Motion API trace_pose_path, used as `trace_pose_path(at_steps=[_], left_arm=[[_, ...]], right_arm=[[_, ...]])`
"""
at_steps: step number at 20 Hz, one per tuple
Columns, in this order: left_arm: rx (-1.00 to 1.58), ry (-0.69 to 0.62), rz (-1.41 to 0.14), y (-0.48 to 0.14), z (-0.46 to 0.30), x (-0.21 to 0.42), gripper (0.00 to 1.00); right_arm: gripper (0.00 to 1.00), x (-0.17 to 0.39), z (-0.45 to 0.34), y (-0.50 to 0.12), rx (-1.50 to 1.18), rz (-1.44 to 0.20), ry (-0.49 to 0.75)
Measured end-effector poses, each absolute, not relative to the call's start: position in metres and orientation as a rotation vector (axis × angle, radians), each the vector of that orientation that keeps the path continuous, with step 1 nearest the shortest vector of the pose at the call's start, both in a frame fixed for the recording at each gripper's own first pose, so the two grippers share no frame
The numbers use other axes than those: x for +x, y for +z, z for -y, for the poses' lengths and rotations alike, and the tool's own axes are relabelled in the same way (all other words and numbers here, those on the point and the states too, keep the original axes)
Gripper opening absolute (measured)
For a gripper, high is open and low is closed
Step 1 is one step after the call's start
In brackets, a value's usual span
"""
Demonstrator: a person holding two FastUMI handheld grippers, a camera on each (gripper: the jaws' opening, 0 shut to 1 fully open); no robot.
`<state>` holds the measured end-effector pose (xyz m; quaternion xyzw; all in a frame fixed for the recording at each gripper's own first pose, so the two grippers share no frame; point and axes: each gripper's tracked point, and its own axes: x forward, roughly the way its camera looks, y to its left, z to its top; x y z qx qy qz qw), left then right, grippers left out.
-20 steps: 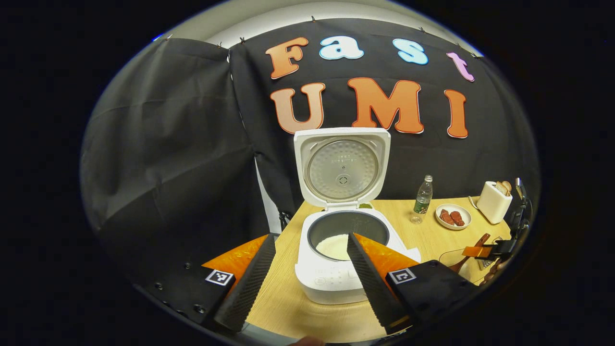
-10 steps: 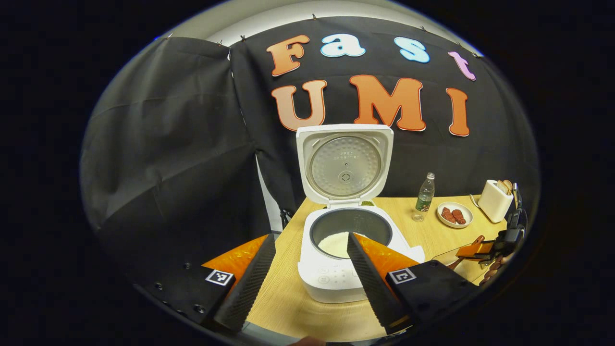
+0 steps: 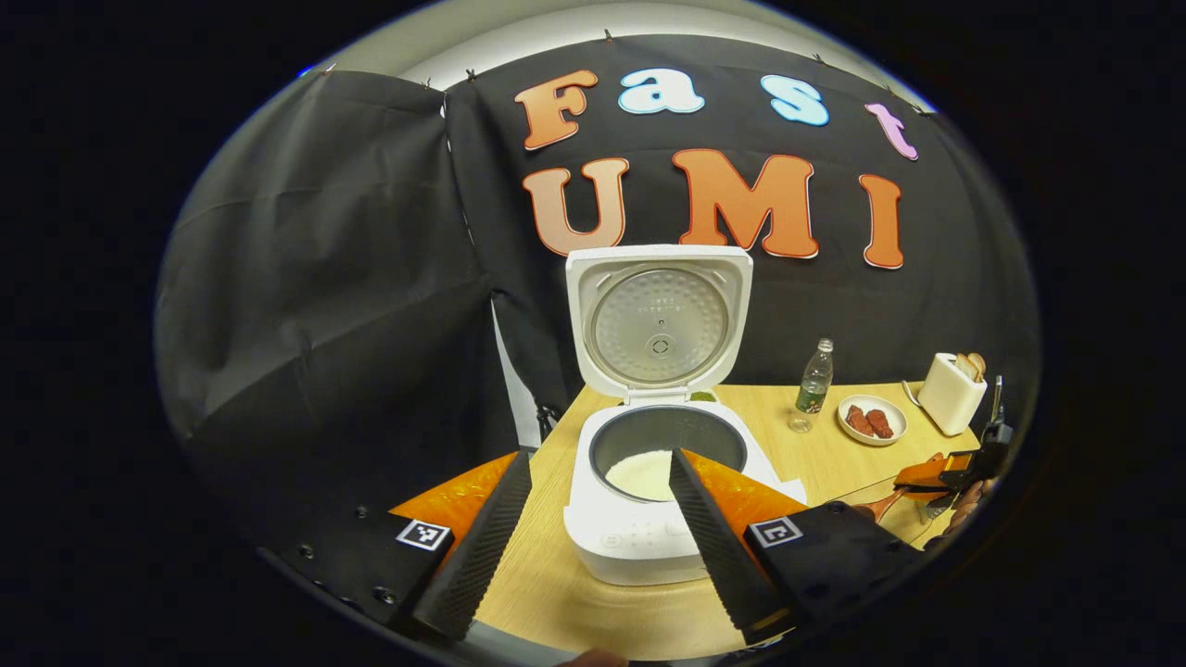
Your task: Close the left gripper, press the button to open the rice cooker; take a wooden spoon from the chopstick holder with the right hand, scoop a spoonful of rice and pour it into the rice cooker, then put the wooden spoon back into the chopstick holder.
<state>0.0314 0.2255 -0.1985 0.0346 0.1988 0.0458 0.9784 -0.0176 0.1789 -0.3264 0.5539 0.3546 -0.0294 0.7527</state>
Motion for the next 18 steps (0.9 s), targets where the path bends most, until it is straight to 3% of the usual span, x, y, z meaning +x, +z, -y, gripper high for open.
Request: trace_pose_path(at_steps=[6, 8, 9, 10, 16, 18], left_arm=[[0.05, 0.08, -0.365, -0.188, -0.213, 0.031, 0.96], [0.034, 0.079, -0.346, -0.182, -0.211, 0.03, 1.0], [0.028, 0.081, -0.336, -0.179, -0.212, 0.028, 0.96], [0.026, 0.084, -0.326, -0.178, -0.212, 0.027, 1.0], [0.049, 0.131, -0.276, -0.164, -0.237, 0.013, 0.96], [0.032, 0.151, -0.271, -0.165, -0.251, 0.008, 1.0]], right_arm=[[0.09, -0.013, -0.129, -0.294, 1.431, -0.655, -0.089], [0.08, -0.005, -0.127, -0.275, 1.489, -0.621, -0.068], [0.08, 0.001, -0.129, -0.266, 1.514, -0.611, -0.051], [0.09, 0.007, -0.133, -0.256, 1.531, -0.602, -0.032], [0.09, 0.065, -0.189, -0.181, 1.501, -0.577, 0.135], [0.08, 0.087, -0.216, -0.154, 1.483, -0.565, 0.203]])
